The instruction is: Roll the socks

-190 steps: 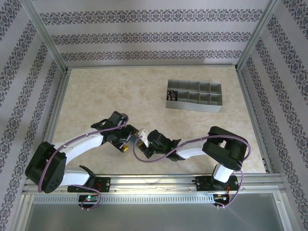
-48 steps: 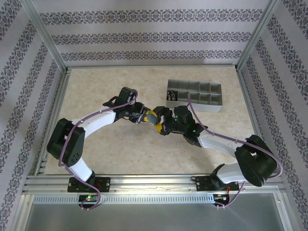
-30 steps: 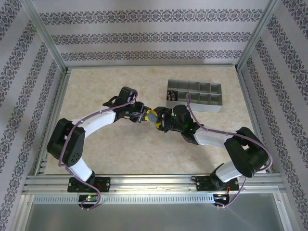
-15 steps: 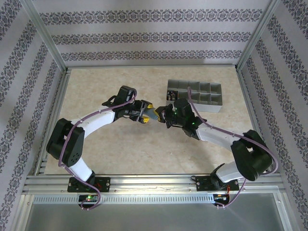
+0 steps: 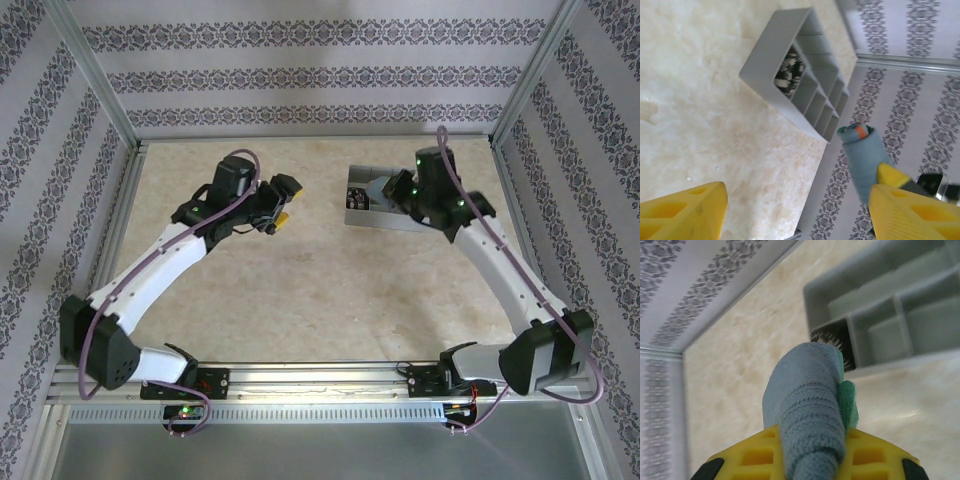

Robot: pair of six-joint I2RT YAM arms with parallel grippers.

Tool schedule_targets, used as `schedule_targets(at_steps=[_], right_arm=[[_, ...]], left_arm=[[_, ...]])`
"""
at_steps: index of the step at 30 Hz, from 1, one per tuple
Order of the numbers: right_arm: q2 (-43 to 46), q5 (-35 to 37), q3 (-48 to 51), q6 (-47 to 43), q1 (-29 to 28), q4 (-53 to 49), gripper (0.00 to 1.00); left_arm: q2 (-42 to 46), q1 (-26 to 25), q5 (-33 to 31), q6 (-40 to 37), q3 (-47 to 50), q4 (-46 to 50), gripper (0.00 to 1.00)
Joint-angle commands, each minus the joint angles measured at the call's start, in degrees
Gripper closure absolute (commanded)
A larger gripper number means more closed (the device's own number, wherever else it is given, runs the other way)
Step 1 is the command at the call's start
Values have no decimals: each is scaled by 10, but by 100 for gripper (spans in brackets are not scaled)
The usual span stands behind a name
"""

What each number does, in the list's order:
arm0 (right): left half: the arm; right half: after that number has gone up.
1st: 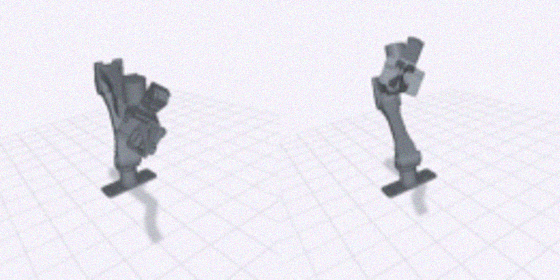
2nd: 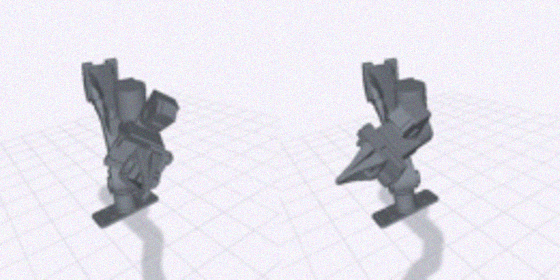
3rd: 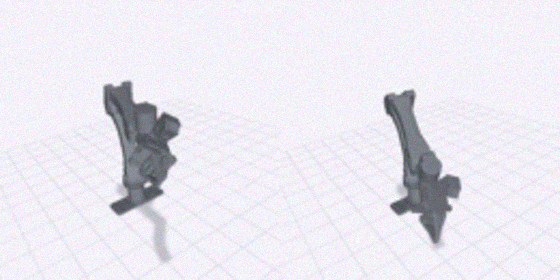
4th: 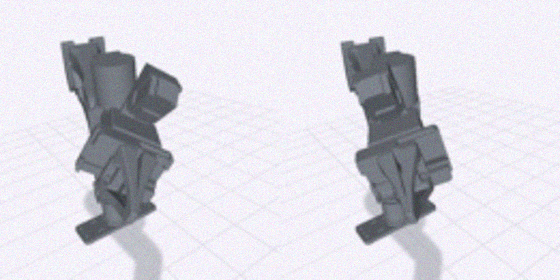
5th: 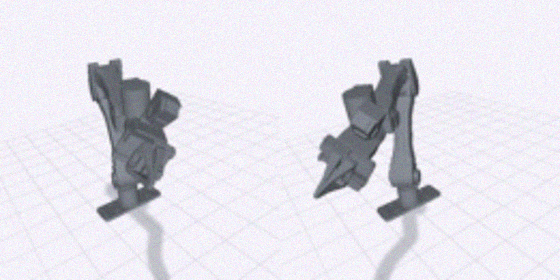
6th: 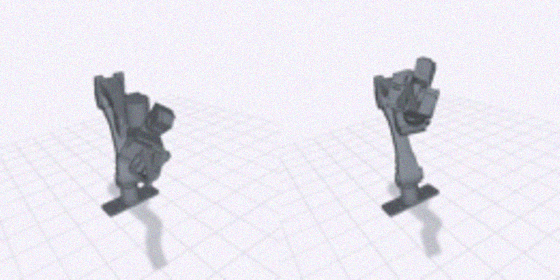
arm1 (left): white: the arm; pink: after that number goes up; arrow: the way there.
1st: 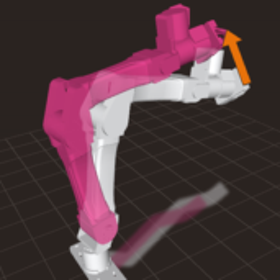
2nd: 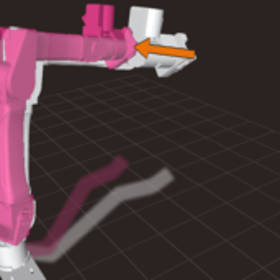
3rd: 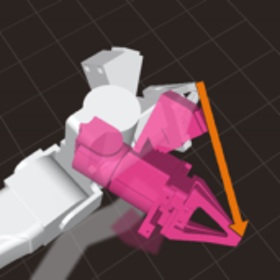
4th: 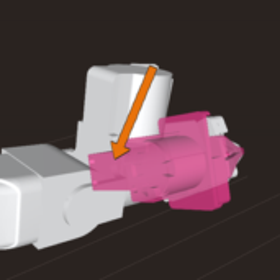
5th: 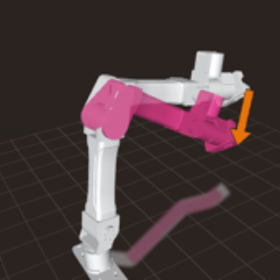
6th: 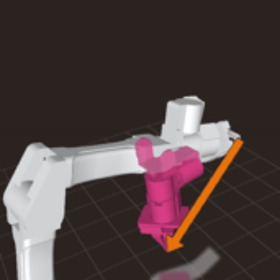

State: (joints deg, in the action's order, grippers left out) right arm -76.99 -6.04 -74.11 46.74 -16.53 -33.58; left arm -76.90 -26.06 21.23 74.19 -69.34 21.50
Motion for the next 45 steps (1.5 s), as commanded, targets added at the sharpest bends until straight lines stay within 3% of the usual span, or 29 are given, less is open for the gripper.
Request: schedule_targets(at_steps=[1, 16, 27, 35, 37, 39, 45], right_arm=[[-60, 41, -64, -165, 25, -154, 100], [-313, 64, -262, -232, 25, -207, 100], [-413, 54, -323, -230, 7, -227, 100], [-438, 72, -320, -232, 4, -236, 100], [-437, 80, -327, -237, 3, -242, 93], [-436, 88, -331, -241, 0, -246, 93], [-470, 105, -370, -252, 1, -297, 100]], left_arm=[[34, 7, -35, -91, 22, 42, 31], [255, 6, -127, -283, 78, 53, 35], [268, 8, -123, -259, 107, 58, 35], [253, 8, -117, -260, 100, 50, 35], [250, 7, -116, -265, 97, 52, 35], [248, 7, -117, -267, 96, 53, 35], [247, 7, -113, -264, 99, 45, 35]])
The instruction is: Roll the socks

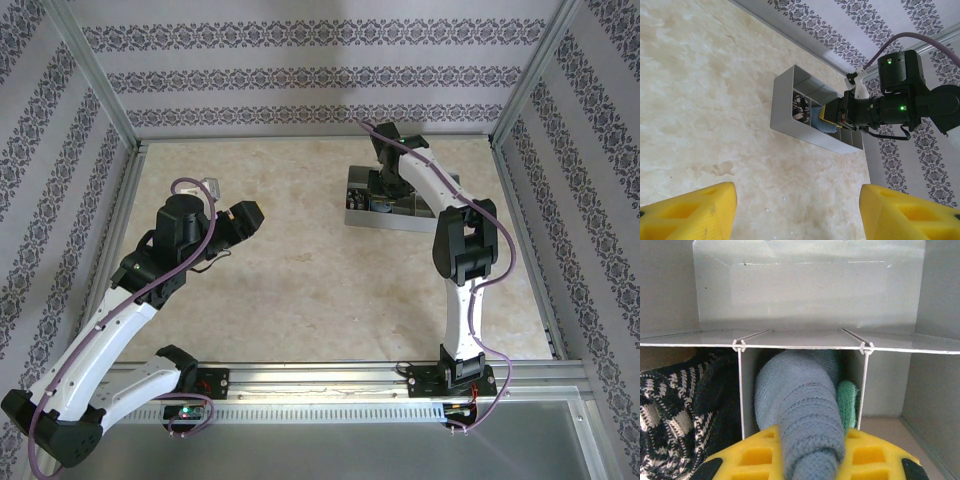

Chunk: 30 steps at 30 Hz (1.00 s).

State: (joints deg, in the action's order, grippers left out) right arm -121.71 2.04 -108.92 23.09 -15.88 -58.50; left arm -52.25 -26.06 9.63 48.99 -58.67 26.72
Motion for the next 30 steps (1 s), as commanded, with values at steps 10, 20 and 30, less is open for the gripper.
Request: schedule_targets(at_steps=[10, 20, 30], right_arm=[[-34, 20, -35, -25, -9, -51, 76], [37, 41, -59, -31, -3, -68, 44], [278, 110, 193, -50, 13, 123, 2]], left_arm=[[8, 7, 3, -6, -4, -6, 35], [16, 7, -2, -4, -2, 3, 35], [-2, 17, -15, -3, -24, 54, 25]])
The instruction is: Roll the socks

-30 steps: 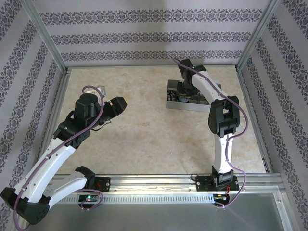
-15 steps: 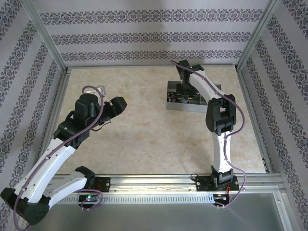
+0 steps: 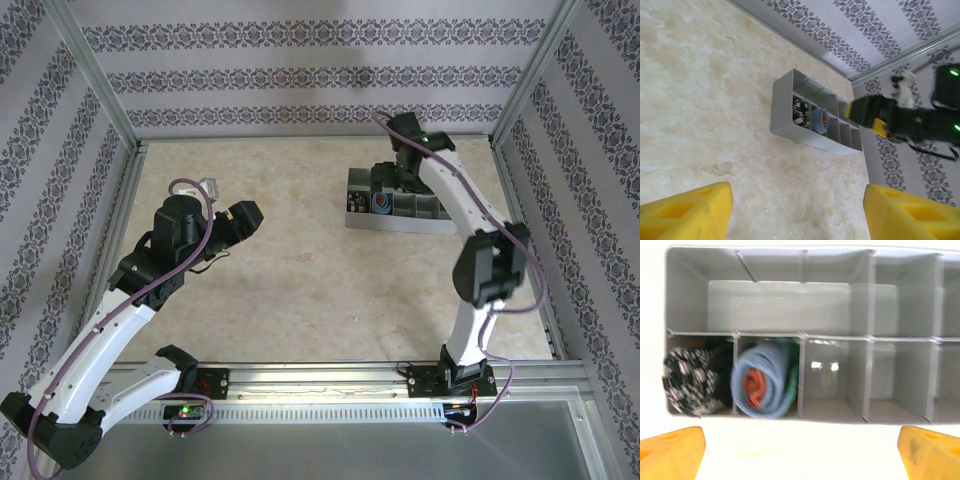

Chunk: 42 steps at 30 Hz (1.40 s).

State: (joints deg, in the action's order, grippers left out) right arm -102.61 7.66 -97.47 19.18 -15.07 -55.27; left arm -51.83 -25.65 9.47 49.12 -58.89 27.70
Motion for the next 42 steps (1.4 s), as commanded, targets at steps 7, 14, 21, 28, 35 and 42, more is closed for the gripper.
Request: schedule_targets(at_steps=[7, 14, 21, 28, 35, 42], right_arm=[[412, 258, 458, -84, -30, 402, 2], [580, 273, 818, -156, -6, 683, 2], [427, 109, 829, -212, 40, 843, 2], [197, -17, 732, -207, 106, 998, 2], [154, -48, 807, -207, 116, 1167, 2], [145, -22, 766, -172, 133, 1116, 2]], left_arm=[[-5, 52, -86, -39, -44, 158, 1], [-14, 56, -407, -16, -17, 294, 1], [64, 57, -492, -203, 186, 51, 1], [24, 82, -479, -289, 243, -42, 1], [40, 138, -439, -363, 357, -296, 1], [-79, 216, -321, -403, 459, -622, 1]])
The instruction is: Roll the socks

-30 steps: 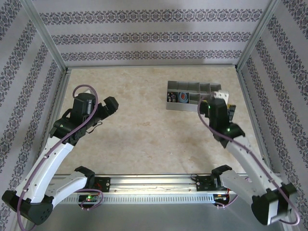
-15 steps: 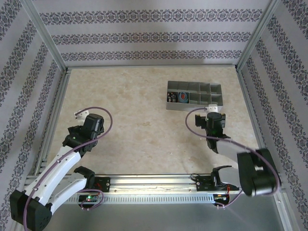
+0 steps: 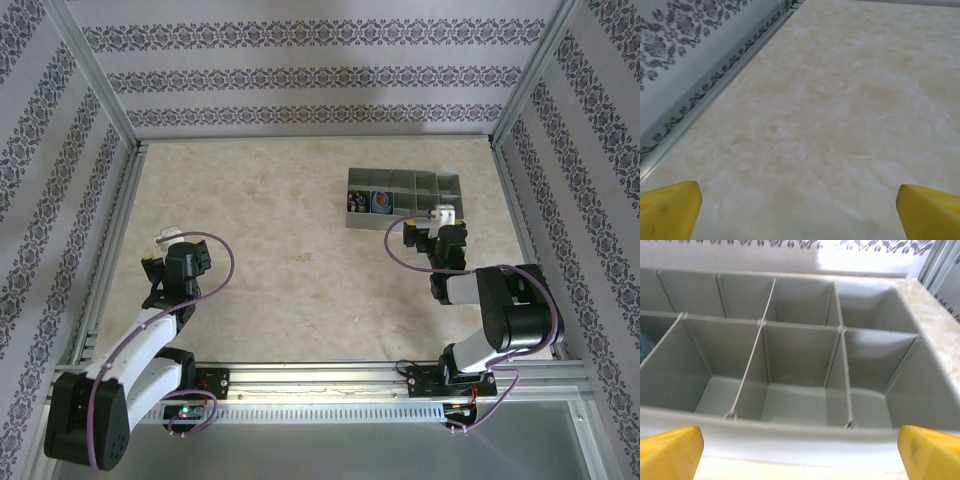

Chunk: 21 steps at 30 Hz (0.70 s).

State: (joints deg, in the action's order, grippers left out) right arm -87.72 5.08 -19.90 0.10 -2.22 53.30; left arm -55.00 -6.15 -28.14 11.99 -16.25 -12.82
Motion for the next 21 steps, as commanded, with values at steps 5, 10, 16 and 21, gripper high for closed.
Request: schedule_targets(at_steps=[5, 10, 16, 21], right_arm=[[-2, 3, -10, 19, 5, 25, 2], [-3, 1, -10, 19, 5, 27, 2], [-3, 0, -10, 19, 5, 28, 2], [-3, 0, -10, 19, 5, 28, 2]], left_arm=[[-203, 40, 115, -46, 12, -371, 1], [-317, 60, 134, -74, -12, -477, 1], [-332, 62, 237, -97, 11, -494, 1], [-369, 69, 231, -91, -21, -495, 1]])
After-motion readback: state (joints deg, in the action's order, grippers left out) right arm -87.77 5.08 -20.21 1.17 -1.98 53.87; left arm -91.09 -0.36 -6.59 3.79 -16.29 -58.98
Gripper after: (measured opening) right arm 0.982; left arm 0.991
